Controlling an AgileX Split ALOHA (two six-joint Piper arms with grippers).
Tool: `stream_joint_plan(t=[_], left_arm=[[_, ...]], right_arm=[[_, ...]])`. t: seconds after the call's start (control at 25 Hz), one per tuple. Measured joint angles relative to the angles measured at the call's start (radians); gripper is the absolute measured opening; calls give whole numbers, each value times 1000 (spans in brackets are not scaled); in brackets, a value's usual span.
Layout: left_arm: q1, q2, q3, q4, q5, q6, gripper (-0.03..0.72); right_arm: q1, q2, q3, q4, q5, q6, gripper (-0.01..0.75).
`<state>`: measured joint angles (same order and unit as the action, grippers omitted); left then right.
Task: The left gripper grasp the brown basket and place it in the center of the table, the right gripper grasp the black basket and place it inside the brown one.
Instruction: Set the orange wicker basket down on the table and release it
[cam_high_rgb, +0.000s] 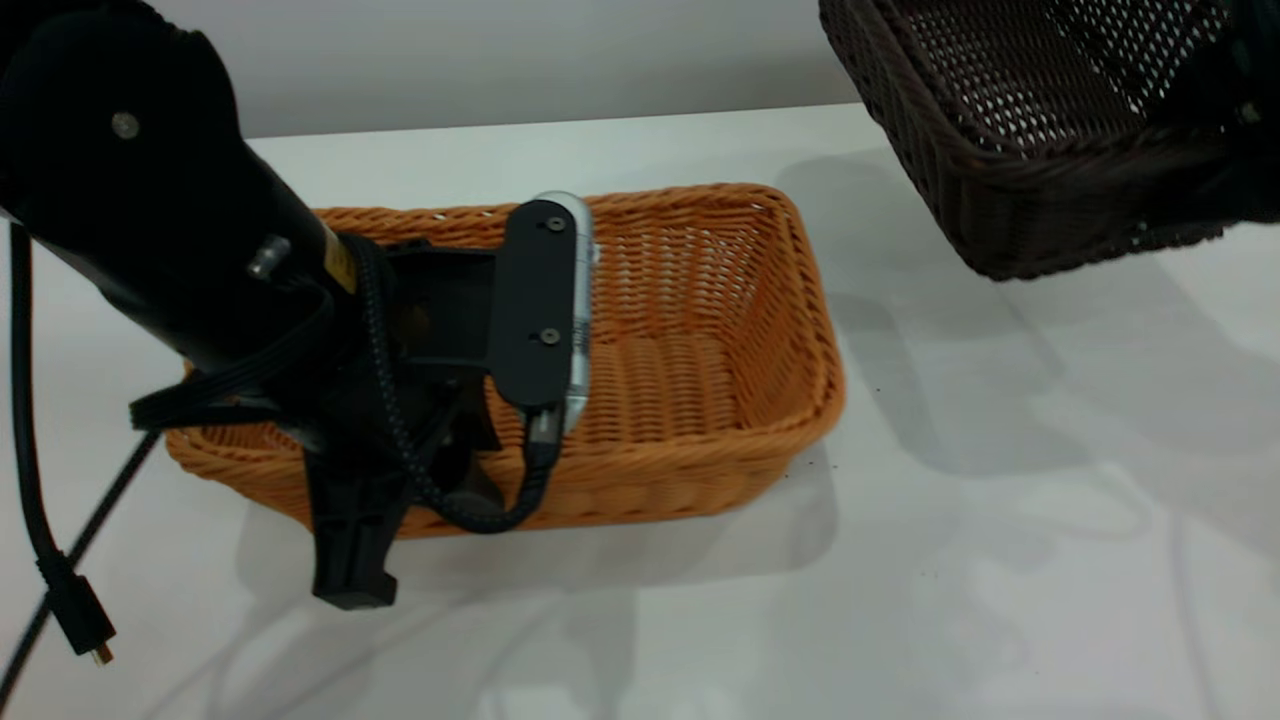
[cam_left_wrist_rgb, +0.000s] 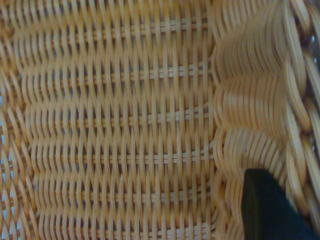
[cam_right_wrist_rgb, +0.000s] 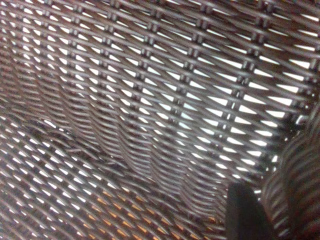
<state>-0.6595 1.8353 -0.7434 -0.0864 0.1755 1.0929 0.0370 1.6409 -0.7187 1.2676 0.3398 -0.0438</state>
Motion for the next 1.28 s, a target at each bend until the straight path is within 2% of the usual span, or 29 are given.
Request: stream_joint_plan(t=[0.16,0.52,1.28], left_arm=[[-41,-8,0,-20,-11,1,105],[-112,-8,-1,-104,-72,1,105],[-114,-8,-2,-120,-58,-1,105]], right_arm=[[1,0,-51,-4,65,-26,241],[1,0,-108,-34,101,-31,241],[1,0,-107,-30,72,-41,240]])
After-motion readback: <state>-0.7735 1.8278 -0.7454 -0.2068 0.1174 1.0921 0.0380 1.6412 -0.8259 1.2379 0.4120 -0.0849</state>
